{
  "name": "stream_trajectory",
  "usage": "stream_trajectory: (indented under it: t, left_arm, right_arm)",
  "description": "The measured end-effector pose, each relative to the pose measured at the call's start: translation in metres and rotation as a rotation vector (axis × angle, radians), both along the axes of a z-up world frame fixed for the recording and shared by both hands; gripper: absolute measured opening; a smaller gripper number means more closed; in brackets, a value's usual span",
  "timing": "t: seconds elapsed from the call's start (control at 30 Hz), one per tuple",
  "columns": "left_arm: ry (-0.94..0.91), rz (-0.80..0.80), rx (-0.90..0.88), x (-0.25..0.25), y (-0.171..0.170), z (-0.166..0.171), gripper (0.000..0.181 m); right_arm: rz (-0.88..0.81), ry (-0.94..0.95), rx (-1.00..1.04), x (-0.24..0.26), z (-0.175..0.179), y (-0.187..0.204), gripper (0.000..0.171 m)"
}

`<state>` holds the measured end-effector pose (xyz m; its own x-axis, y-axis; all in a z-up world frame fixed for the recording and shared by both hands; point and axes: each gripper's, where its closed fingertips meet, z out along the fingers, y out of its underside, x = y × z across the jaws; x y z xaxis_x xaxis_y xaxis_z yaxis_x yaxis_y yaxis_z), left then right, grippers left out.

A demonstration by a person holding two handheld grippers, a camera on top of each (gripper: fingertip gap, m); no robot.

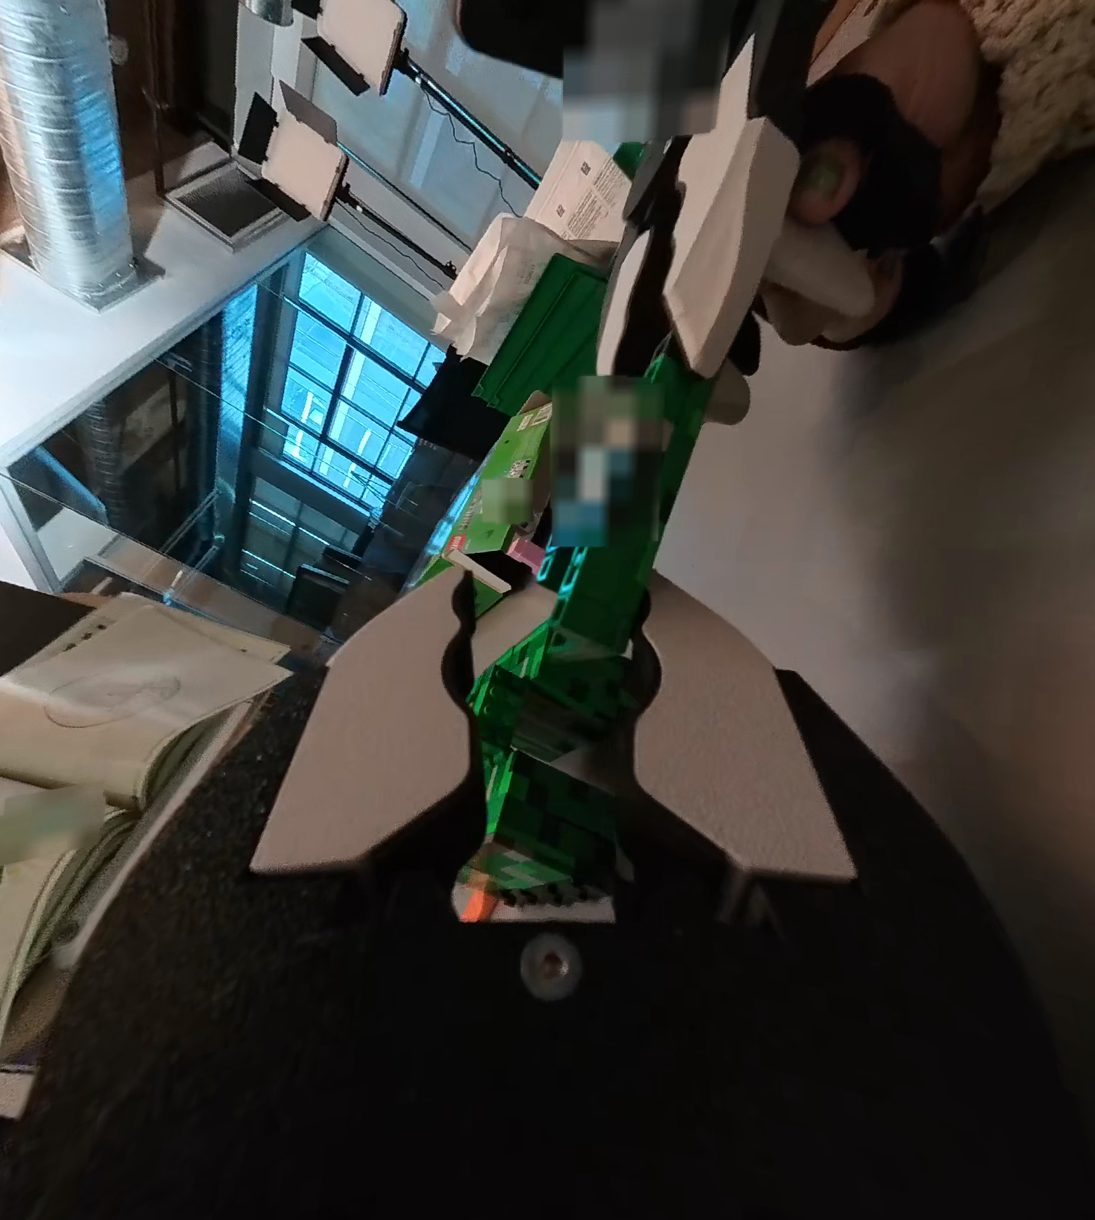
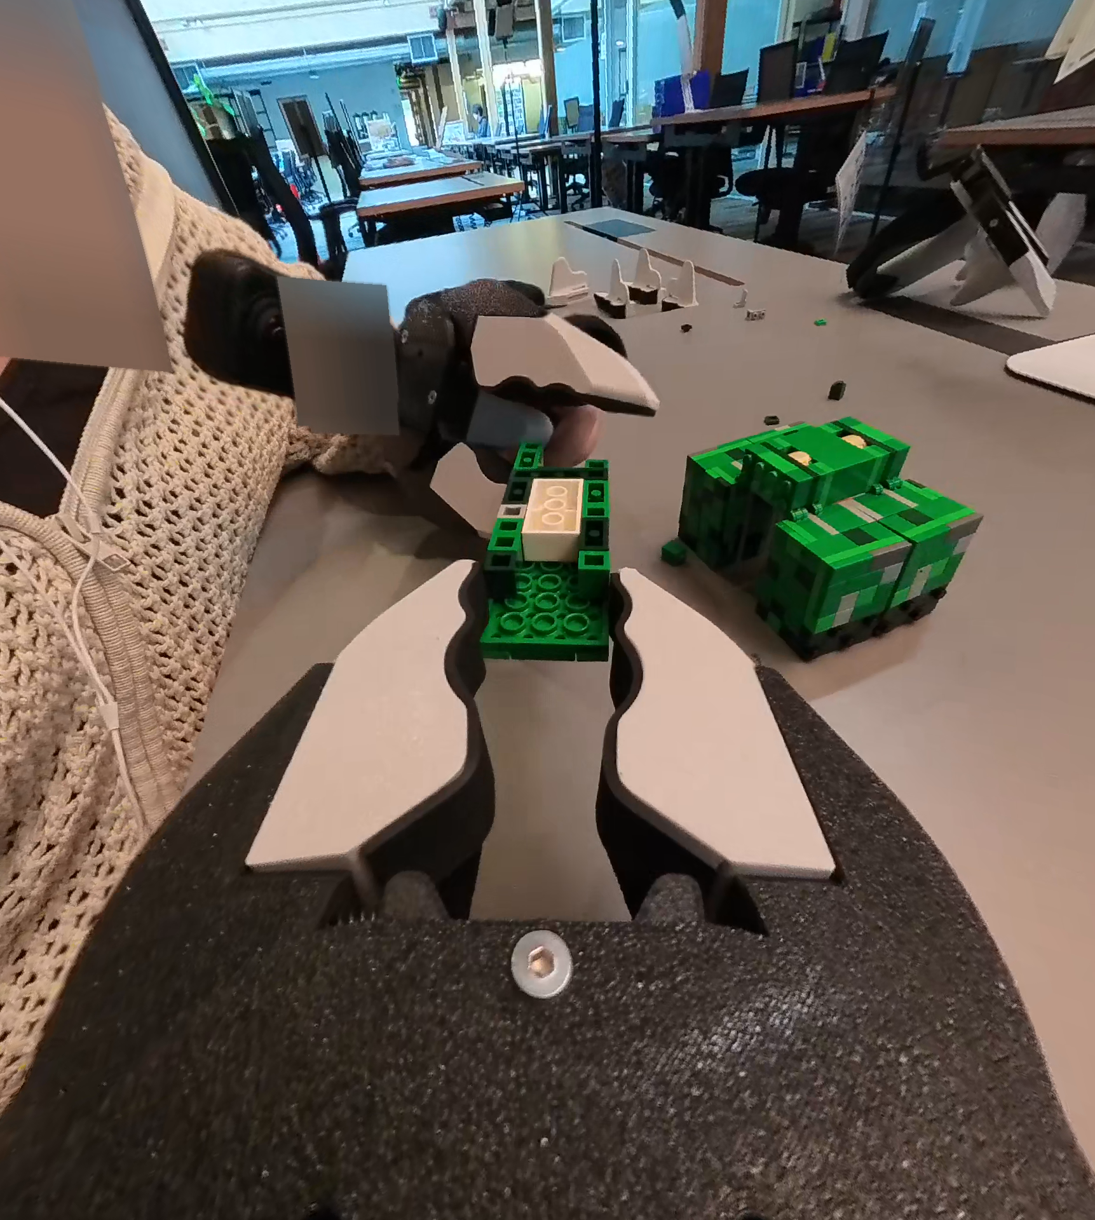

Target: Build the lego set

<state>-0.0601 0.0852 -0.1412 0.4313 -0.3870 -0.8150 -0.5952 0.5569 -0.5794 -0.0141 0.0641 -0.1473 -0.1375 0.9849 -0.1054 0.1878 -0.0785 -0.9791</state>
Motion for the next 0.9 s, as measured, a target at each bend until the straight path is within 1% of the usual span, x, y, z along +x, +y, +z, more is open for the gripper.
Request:
stream_trajectory:
  t: [0.1,0.17,0.23,0.3,0.37,0.47,0.67,0.83,0.9]
  left_arm:
    - [0.000,0.011,-0.013,-0.001,0.003,-0.001,0.045]
    - [0.026,0.024,0.018,-0.001,0.002,-0.001,0.045]
    - [0.089,0.064,0.088,-0.002,0.004,-0.002,0.045]
    - [0.187,0.142,0.205,-0.005,0.007,-0.001,0.045]
    - [0.249,0.153,0.297,-0.002,0.004,0.000,0.041]
    - [0.281,0.143,0.357,0.002,-0.001,0.002,0.037]
    - [0.336,0.139,0.420,0.007,-0.006,0.000,0.031]
    - [0.311,0.130,0.409,0.007,-0.006,0.001,0.019]
    - [0.308,0.127,0.406,0.007,-0.007,0.001,0.019]
  right_arm:
    - [-0.019,-0.004,0.016,0.000,0.000,0.003,0.034]
    - [-0.027,-0.016,0.024,-0.001,-0.002,0.003,0.034]
    - [-0.051,-0.038,0.037,-0.003,-0.005,0.005,0.034]
    - [-0.092,-0.056,0.047,-0.005,-0.007,0.009,0.034]
    - [-0.107,-0.058,0.047,-0.008,-0.008,0.009,0.034]
    - [-0.112,-0.051,0.051,-0.013,-0.007,0.007,0.034]
    - [-0.154,-0.044,0.072,-0.017,-0.006,0.010,0.034]
    - [-0.151,-0.030,0.075,-0.019,-0.004,0.008,0.034]
    - [-0.148,-0.023,0.072,-0.019,-0.003,0.008,0.034]
